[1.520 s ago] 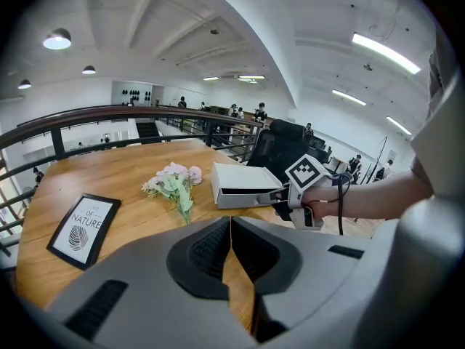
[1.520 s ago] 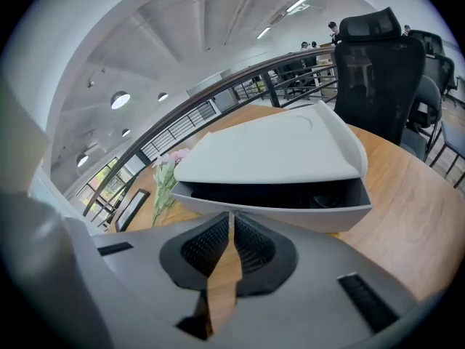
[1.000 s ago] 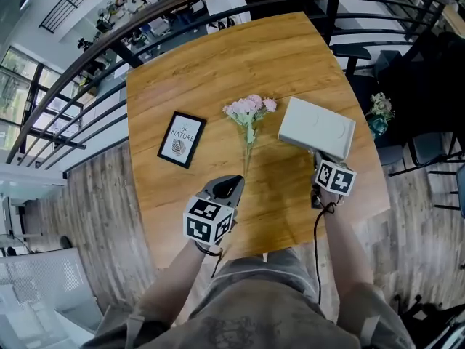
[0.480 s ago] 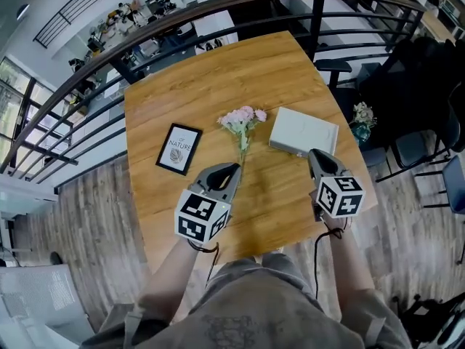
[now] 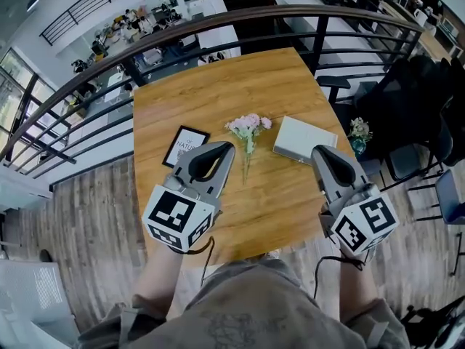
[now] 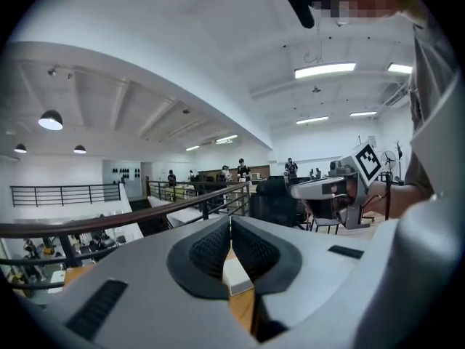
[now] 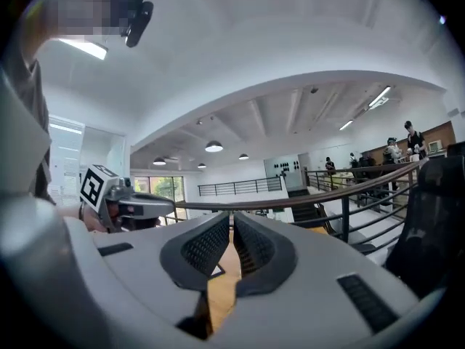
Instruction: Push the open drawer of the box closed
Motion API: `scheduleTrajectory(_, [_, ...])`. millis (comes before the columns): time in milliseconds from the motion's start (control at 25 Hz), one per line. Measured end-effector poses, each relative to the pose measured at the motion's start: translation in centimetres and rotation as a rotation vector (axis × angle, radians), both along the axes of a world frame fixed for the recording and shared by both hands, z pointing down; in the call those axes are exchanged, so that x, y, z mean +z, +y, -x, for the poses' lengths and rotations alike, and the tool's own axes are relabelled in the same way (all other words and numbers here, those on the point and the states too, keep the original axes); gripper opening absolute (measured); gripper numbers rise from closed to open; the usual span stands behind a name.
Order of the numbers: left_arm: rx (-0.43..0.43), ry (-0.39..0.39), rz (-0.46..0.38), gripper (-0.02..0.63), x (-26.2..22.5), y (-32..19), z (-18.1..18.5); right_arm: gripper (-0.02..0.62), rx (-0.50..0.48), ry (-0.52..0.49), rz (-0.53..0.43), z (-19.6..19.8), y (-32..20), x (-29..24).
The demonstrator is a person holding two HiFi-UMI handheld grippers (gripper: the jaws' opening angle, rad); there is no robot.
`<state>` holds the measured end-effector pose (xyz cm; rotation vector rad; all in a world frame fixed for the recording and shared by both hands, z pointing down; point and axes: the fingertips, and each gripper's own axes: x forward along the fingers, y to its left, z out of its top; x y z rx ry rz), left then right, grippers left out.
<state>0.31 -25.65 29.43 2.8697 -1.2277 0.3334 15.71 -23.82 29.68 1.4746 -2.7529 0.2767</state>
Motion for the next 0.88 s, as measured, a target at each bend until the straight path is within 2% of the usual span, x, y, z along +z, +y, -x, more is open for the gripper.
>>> scheduleTrajectory(240, [0.02,-0.005,-0.124,0.021,-4.8,3.0,1.2,0.044,-0.03,-0.049,-0.131,1.4,4.5,-7.7])
scheduleTrajectory(400, [-0.001,-0.015,-0.143,0.021,-5.7,4.6,2.3,0.043,-0.014,-0.033,-0.182,1.8,5.9,-9.4])
scheduleTrajectory(680, [-0.041,-0.033,-0.107,0.021,-3.9,5.8,4.8,0.038,-0.009,-0.052,-0.151,3.1,6.9,-7.3])
scheduleTrajectory(880, [-0.05,-0.057,-0.07,0.021,-1.5,6.4,5.5,0.035,-0.017,-0.032,-0.108,3.6,7.2,-5.2])
